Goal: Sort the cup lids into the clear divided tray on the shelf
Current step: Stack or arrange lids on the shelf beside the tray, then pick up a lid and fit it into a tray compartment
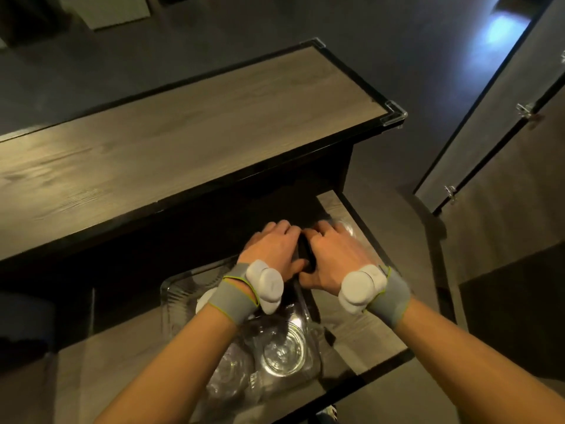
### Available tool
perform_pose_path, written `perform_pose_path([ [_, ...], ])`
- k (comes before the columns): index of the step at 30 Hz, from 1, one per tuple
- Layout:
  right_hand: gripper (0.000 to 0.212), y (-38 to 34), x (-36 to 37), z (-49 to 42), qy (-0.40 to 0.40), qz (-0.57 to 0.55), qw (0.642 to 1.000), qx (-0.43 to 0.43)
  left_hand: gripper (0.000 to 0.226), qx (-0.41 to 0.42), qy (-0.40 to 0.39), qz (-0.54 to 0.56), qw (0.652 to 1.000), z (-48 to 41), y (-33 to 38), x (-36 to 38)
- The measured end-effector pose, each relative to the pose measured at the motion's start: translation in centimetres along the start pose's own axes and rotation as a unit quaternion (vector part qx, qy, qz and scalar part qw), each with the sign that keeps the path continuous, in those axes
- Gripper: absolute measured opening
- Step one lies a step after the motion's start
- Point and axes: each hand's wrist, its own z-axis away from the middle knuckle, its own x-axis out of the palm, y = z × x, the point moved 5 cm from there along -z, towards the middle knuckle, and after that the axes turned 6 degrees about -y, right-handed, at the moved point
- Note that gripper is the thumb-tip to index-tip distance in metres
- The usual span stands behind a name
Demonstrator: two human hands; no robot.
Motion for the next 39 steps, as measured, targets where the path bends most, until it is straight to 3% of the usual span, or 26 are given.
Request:
perform_pose_path([
  [9, 0.073, -8.2, 3.8, -3.1, -0.082, 0.033, 0.994, -0.068, 0.051, -0.082, -0.038, 0.01, 0.996, 4.3, -8.7, 2.7],
  [13, 0.072, -9.0, 6.3, -4.2, -0.169, 0.071, 0.983, -0.025, 0.052, -0.082, 0.003, 0.032, 0.996, 5.2, -10.1, 3.6],
  [18, 0.047, -9.4, 9.0, -5.8, -0.234, 0.1, 0.967, -0.004, 0.048, -0.072, 0.01, 0.059, 0.996, 5.6, -11.0, 4.0],
  [23, 0.051, -9.7, 11.3, -7.8, -0.282, 0.086, 0.955, 0.01, 0.045, -0.071, 0.008, 0.059, 0.996, 5.6, -11.4, 3.6],
  [28, 0.056, -8.7, 10.7, -7.5, -0.273, 0.068, 0.959, 0.003, 0.045, -0.074, 0.009, 0.056, 0.996, 5.3, -11.1, 3.3],
  [31, 0.049, -8.6, 8.8, -6.6, -0.245, 0.027, 0.969, 0.0, 0.045, -0.073, 0.029, 0.057, 0.995, 4.7, -10.6, 2.7],
  [36, 0.039, -6.1, 3.1, -3.2, -0.094, -0.039, 0.994, -0.046, 0.044, -0.038, 0.047, 0.066, 0.996, 2.1, -7.4, 0.9],
  [39, 0.039, -1.2, 1.4, -2.3, -0.032, -0.042, 0.999, -0.013, 0.047, -0.024, 0.037, 0.054, 0.998, -0.4, -4.9, 0.5],
])
